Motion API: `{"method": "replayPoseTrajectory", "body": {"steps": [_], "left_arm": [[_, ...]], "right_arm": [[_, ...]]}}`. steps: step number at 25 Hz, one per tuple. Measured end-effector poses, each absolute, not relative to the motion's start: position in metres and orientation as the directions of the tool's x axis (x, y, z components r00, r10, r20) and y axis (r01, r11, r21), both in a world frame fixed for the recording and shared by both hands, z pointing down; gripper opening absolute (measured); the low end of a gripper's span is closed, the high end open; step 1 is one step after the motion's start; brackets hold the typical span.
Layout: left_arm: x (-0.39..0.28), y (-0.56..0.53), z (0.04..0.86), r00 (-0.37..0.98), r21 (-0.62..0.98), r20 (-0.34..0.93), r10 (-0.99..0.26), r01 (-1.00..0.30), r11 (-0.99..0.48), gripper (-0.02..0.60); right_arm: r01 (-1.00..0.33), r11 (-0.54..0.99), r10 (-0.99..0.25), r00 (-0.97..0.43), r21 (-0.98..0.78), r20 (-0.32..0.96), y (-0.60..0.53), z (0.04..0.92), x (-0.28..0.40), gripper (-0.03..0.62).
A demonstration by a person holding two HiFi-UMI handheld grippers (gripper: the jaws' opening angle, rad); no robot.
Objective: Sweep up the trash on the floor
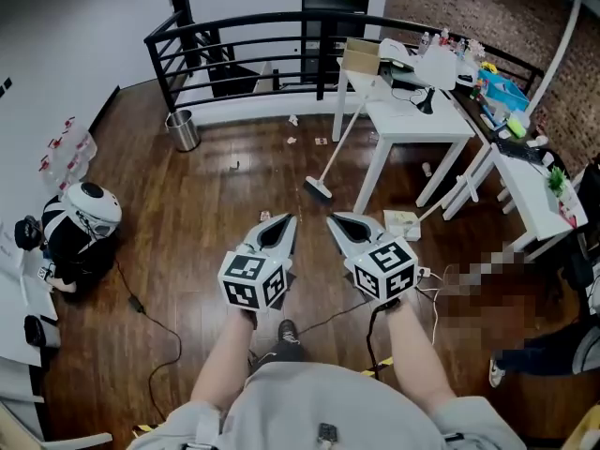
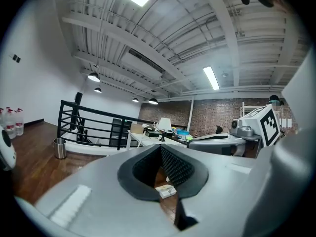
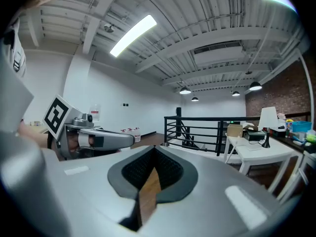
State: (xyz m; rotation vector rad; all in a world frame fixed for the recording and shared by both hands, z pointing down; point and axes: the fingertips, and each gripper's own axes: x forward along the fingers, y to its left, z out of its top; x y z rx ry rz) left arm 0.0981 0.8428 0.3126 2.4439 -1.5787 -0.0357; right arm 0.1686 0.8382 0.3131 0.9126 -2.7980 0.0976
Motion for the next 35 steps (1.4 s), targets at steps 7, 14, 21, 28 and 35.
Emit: {"method": "replayPoseTrajectory", "body": {"steps": [7,14,21,28,35], "left_arm": [[0.063,0.749,0.316,0.459,0.216,0.13,-0.879,-0.878,-0.427,0.008],[0.044,0.678,0.325,0.475,0.215,0.145,-0.868,-0.871,-0.441,0.008],[0.056,0.598,0.34,0.472,0.213,0.175,-0.864,-0.875,-0.435,0.008],[0.1,0.508,0.343,0.456,0.207,0.193,-0.869,-0.885,-0.418,0.008],[0.124,0.439,0.344,0.445,0.193,0.206,-0.871,-0.891,-0.41,0.008]], "right_arm": [[-0.611,0.792,-0.595,-0.773,-0.007,0.222,0.742,0.311,0.125,0.0],[-0.644,0.765,-0.62,-0.746,-0.026,0.244,0.672,0.324,0.117,0.0],[-0.636,0.77,-0.607,-0.755,-0.051,0.249,0.592,0.339,0.125,0.0],[-0.605,0.795,-0.581,-0.784,-0.057,0.219,0.495,0.331,0.16,0.0],[-0.581,0.81,-0.559,-0.806,-0.081,0.193,0.425,0.334,0.176,0.0]]}}
